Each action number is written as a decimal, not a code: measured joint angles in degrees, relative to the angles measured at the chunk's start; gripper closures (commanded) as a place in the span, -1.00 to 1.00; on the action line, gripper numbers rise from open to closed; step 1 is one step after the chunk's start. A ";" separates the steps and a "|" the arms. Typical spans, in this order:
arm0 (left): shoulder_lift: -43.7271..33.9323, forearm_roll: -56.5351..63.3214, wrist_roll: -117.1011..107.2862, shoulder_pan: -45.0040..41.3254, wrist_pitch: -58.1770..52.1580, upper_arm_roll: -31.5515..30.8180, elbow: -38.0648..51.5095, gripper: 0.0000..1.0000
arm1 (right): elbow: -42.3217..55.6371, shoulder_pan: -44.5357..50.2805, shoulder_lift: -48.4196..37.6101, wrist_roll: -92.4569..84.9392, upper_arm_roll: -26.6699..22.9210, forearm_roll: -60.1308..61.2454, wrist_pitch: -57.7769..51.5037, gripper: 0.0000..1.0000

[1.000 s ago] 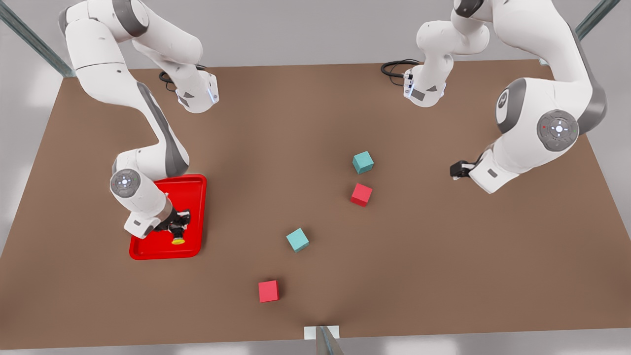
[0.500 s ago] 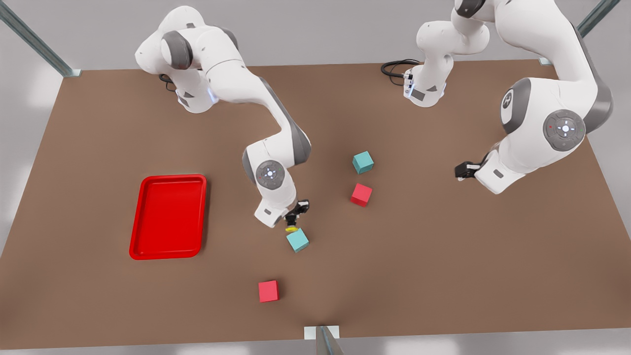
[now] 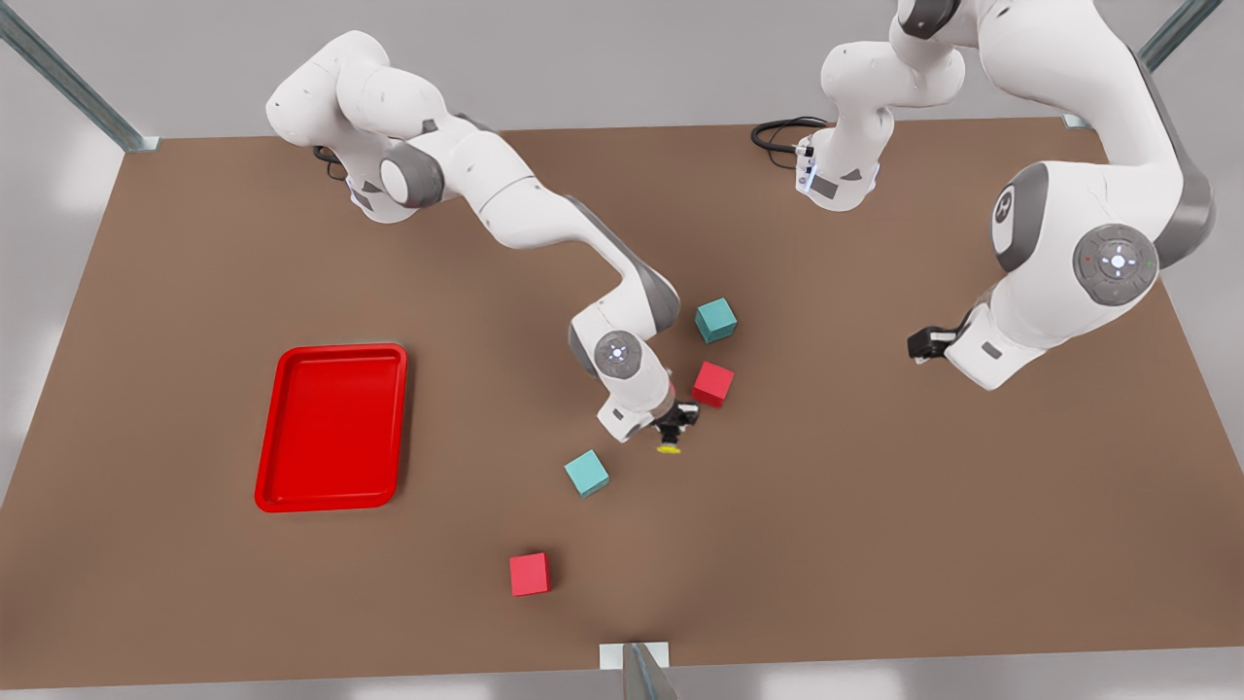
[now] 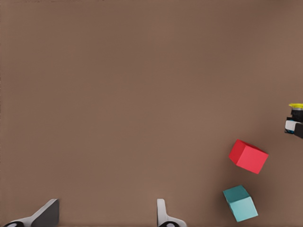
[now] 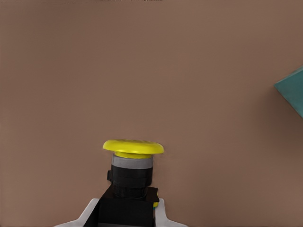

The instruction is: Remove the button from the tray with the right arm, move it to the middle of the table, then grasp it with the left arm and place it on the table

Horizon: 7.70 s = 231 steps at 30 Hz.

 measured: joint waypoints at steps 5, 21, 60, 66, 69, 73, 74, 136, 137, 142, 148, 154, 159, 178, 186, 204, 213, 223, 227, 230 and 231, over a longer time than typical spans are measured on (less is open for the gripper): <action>0.33 0.44 -0.06 -0.47 0.27 -0.12 0.15 -1.00 | 0.08 -0.44 0.47 4.87 -0.12 0.06 2.16 -1.00; 18.49 -3.17 -9.72 -24.99 6.79 -1.45 15.23 -1.00 | -44.55 -56.52 -63.29 -13.14 22.38 -34.54 -24.73 -1.00; 38.45 -1.51 -26.30 -28.41 32.51 0.73 9.41 -1.00 | -35.62 -55.57 -62.57 -36.27 27.76 -40.18 -35.13 -1.00; 36.08 -1.49 -24.03 -28.68 33.71 0.75 4.16 -1.00 | -35.58 -56.03 -61.34 -37.03 27.39 -40.41 -35.04 -1.00; 35.71 -1.38 -23.45 -29.28 33.95 0.75 2.52 -1.00 | -36.14 -56.47 -61.24 -37.33 27.17 -40.58 -34.40 -1.00; 36.11 -1.27 -23.22 -29.35 34.12 0.82 2.10 -1.00 | -36.21 -56.04 -61.39 -37.69 27.45 -40.64 -34.81 -1.00; 36.21 -1.26 -23.23 -29.31 34.14 0.82 2.06 -1.00 | -36.08 -55.82 -61.41 -37.79 27.52 -40.63 -34.96 -1.00; 35.17 13.24 -51.87 -37.59 29.00 1.56 11.82 0.54 | -32.77 -59.51 -59.05 -39.12 28.79 -38.43 -37.67 -1.00; 35.17 14.17 -53.83 -38.74 29.06 2.56 11.91 0.53 | -32.64 -59.71 -58.30 -39.15 28.85 -38.42 -37.61 -1.00; 35.91 21.95 -64.21 -44.05 31.53 6.89 10.98 0.53 | -32.36 -59.21 -57.36 -39.25 30.40 -38.75 -36.72 -1.00; 36.87 37.42 -77.79 -48.32 29.72 7.31 9.01 0.53 | -32.35 -59.17 -57.28 -39.33 30.48 -38.94 -36.05 -1.00; 40.80 47.74 -92.47 -52.39 26.07 7.36 7.97 0.53 | -32.38 -59.12 -57.29 -39.37 30.48 -38.93 -35.78 -1.00; 44.24 51.38 -102.62 -54.71 22.54 7.79 8.02 0.53 | -32.38 -59.09 -57.22 -39.40 30.48 -38.89 -35.71 -1.00; 47.97 52.87 -123.40 -56.52 19.87 7.92 8.03 0.48 | -32.39 -59.06 -56.78 -39.44 30.57 -38.89 -35.65 -1.00; 48.09 53.56 -126.98 -56.71 19.62 7.92 7.77 0.46 | -32.38 -59.03 -56.65 -39.46 30.57 -38.88 -35.69 -1.00; 48.58 55.38 -130.07 -57.16 19.27 7.99 7.38 -1.00 | -32.38 -58.98 -56.62 -39.44 30.66 -38.87 -35.70 -1.00; 41.05 53.88 -128.99 -56.23 18.11 7.82 7.64 -1.00 | -32.39 -58.98 -56.60 -39.43 30.66 -38.87 -35.71 -1.00; 20.70 34.37 -116.23 -40.16 16.12 6.90 8.18 -1.00 | -32.38 -59.01 -56.60 -39.45 30.65 -38.72 -35.67 -1.00; 12.79 11.43 -100.93 -24.17 13.21 6.90 7.80 -1.00 | -32.44 -59.03 -56.49 -39.46 30.66 -38.75 -35.65 -1.00; 10.44 1.16 -87.80 -17.13 8.38 6.65 7.67 -1.00 | -32.41 -59.10 -56.43 -39.47 30.62 -38.84 -35.66 -1.00; 9.54 -0.73 -83.12 -12.34 7.09 4.08 7.56 -1.00 | -32.40 -59.13 -56.43 -39.47 30.59 -38.85 -35.66 -1.00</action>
